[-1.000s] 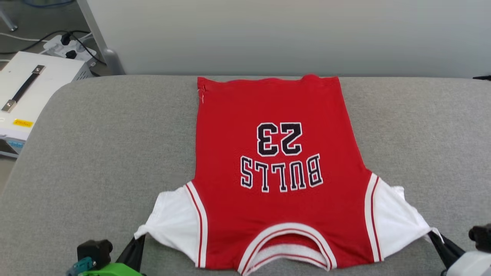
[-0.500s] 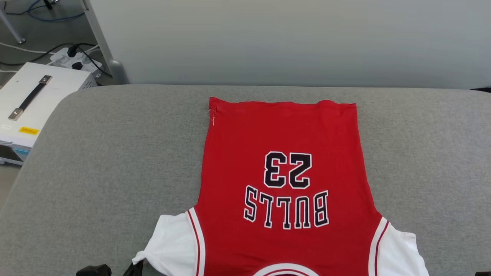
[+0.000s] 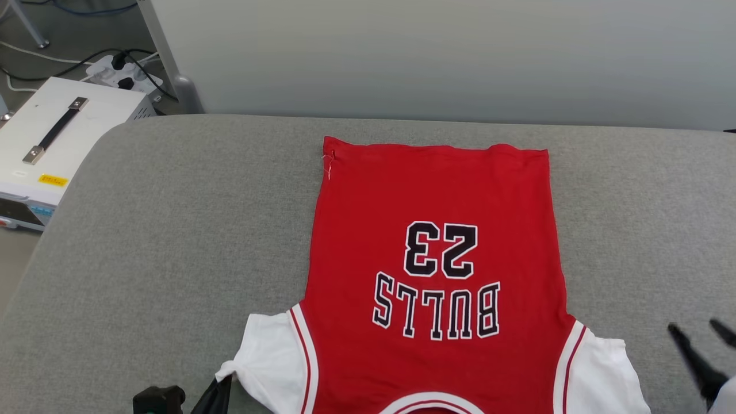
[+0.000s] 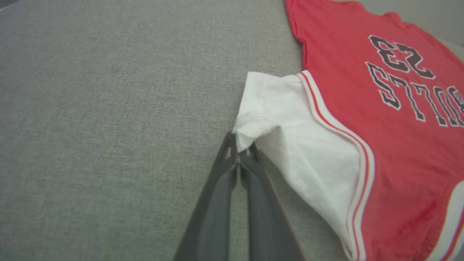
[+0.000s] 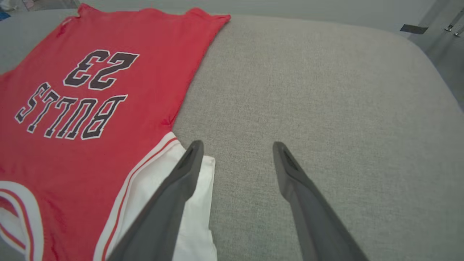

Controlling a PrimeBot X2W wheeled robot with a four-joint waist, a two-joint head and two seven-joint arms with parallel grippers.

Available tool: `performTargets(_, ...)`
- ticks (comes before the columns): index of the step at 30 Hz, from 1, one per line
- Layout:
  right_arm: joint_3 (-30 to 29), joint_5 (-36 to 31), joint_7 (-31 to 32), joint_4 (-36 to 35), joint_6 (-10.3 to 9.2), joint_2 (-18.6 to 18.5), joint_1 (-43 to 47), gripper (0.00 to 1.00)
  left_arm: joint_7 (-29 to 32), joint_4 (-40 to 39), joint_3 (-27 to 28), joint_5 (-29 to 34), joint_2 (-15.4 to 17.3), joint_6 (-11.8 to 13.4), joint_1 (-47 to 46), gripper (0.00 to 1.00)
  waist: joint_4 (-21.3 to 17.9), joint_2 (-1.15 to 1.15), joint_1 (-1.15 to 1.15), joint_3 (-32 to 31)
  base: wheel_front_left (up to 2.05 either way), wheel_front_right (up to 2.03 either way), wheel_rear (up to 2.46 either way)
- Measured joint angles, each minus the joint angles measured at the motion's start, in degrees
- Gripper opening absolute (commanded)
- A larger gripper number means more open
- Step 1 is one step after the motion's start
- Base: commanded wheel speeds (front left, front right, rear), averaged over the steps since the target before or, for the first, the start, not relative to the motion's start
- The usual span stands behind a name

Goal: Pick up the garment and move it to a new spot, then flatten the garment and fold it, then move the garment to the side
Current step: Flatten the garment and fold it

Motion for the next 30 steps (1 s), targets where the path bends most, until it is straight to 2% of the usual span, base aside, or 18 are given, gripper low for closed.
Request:
performTargets(6, -5.35, -1.59, 1.42, -4.01, 0.0, -2.04, -12.98, 1.0, 0.01, -3.11, 0.85, 1.9, -0.99, -0.05, -2.8, 0.0, 0.93, 0.0, 0.0, 2.36, 0.0, 0.0, 0.0)
performTargets(11, -5.8, -0.26, 8.16, -3.45, 0.0, -3.87, -25.98, 1.0, 0.0, -6.39, 0.89, 4.15, -1.76, -0.05, -5.63, 0.0, 2.3, 0.0, 0.0, 5.44, 0.0, 0.0, 0.0)
performTargets(17, 0.79, 0.42, 19.98, 1.72, 0.0, -8.17, -40.83, 1.0, 0.0, -10.91, 0.12, 5.69, -3.94, -0.02, -7.84, 0.0, 4.35, 0.0, 0.0, 9.83, 0.0, 0.0, 0.0)
performTargets(21, 6.71, 0.73, 31.09, 7.1, 0.0, -10.48, -49.93, 1.0, 0.0, -13.28, -0.55, 7.22, -5.38, -0.01, -9.51, 0.0, 5.84, 0.0, 0.01, 13.28, 0.0, 0.0, 0.0)
performTargets(25, 10.53, 2.5, 42.76, 12.1, 0.0, -10.34, -57.44, 1.0, 0.0, -15.05, -1.19, 8.22, -6.73, -0.07, -11.42, 0.0, 7.5, 0.0, 0.01, 16.87, 0.0, 0.0, 0.0)
performTargets(30, 11.76, 2.32, 50.85, 17.75, 0.0, -9.05, -65.64, 1.0, 0.0, -16.64, -1.82, 9.29, -8.39, -0.56, -13.34, 0.0, 9.68, 0.0, 0.01, 21.18, 0.0, 0.0, 0.0)
